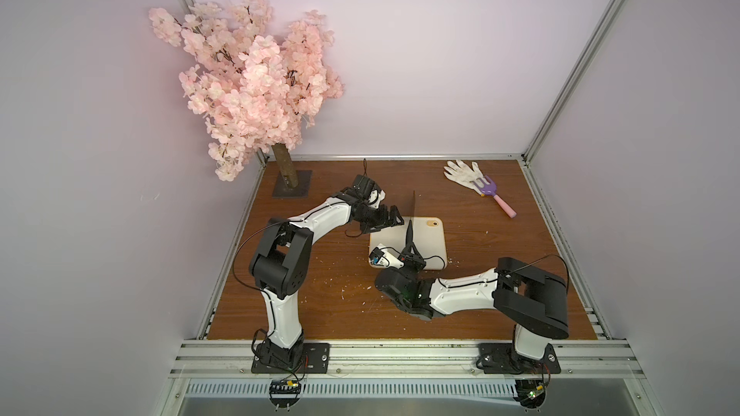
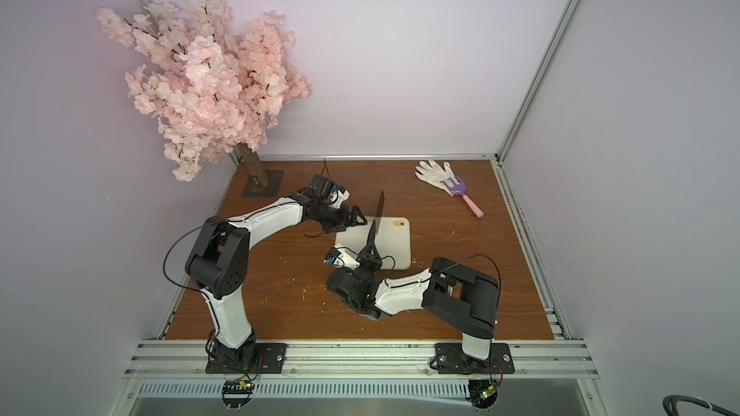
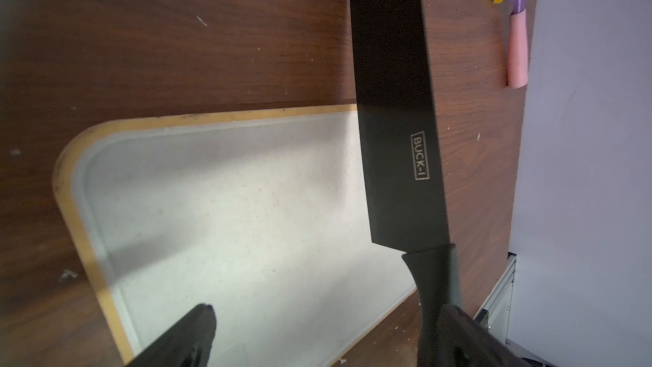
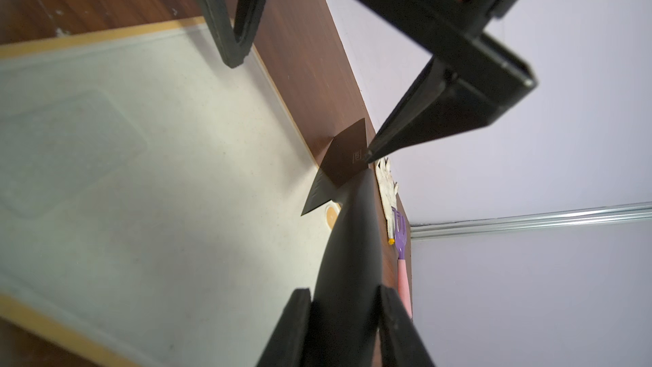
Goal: Align the knife with the edge of the cutting board
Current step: Place the knife on the work surface.
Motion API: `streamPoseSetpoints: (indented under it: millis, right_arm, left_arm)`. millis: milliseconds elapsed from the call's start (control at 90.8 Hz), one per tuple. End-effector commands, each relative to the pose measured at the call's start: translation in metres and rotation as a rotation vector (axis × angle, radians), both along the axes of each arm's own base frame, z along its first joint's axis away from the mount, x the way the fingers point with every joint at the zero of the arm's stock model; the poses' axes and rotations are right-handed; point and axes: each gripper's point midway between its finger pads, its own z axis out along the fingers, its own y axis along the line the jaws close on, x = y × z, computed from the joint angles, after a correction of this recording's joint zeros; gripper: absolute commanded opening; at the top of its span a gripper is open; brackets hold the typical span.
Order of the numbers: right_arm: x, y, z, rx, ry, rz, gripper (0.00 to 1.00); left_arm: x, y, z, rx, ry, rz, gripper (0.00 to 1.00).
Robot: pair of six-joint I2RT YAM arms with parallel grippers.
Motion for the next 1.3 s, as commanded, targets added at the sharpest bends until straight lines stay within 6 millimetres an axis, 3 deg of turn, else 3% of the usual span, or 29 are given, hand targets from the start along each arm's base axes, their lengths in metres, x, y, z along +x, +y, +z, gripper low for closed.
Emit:
streamPoseSetpoints:
  millis: [0, 297, 539, 738, 903, 1134, 1288]
  right_arm:
    - [-0.009, 0.011, -0.016, 0.027, 0.046, 0.062, 0.00]
    - [-0.010, 0.013, -0.021, 0.022, 0.040, 0.080, 0.00]
    - [-0.010, 0.014, -0.023, 0.017, 0.039, 0.090, 0.00]
    - [-0.011, 0.013, -0.023, 0.025, 0.038, 0.091, 0.00]
    - [-0.011, 0.011, -0.021, 0.036, 0.034, 0.090, 0.00]
    - [-0.012, 0.009, -0.017, 0.058, 0.022, 0.088, 0.00]
    - [-0.014, 0.008, -0.015, 0.087, 0.038, 0.091, 0.00]
  left_arm:
    - [0.019, 0.001, 0.039, -0.147, -0.097, 0.033, 1.00]
    - [0.019, -0.014, 0.044, -0.166, -0.114, -0.035, 1.00]
    - [0.019, -0.032, 0.040, -0.044, -0.130, -0.127, 1.00]
    - [0.017, -0.028, 0.006, 0.013, -0.055, -0.125, 1.00]
    - [0.004, -0.023, -0.022, 0.024, 0.019, -0.120, 1.00]
    - [-0.018, -0.035, -0.020, -0.144, 0.046, -0.124, 1.00]
    - [-0.024, -0.030, -0.021, -0.162, 0.048, -0.101, 1.00]
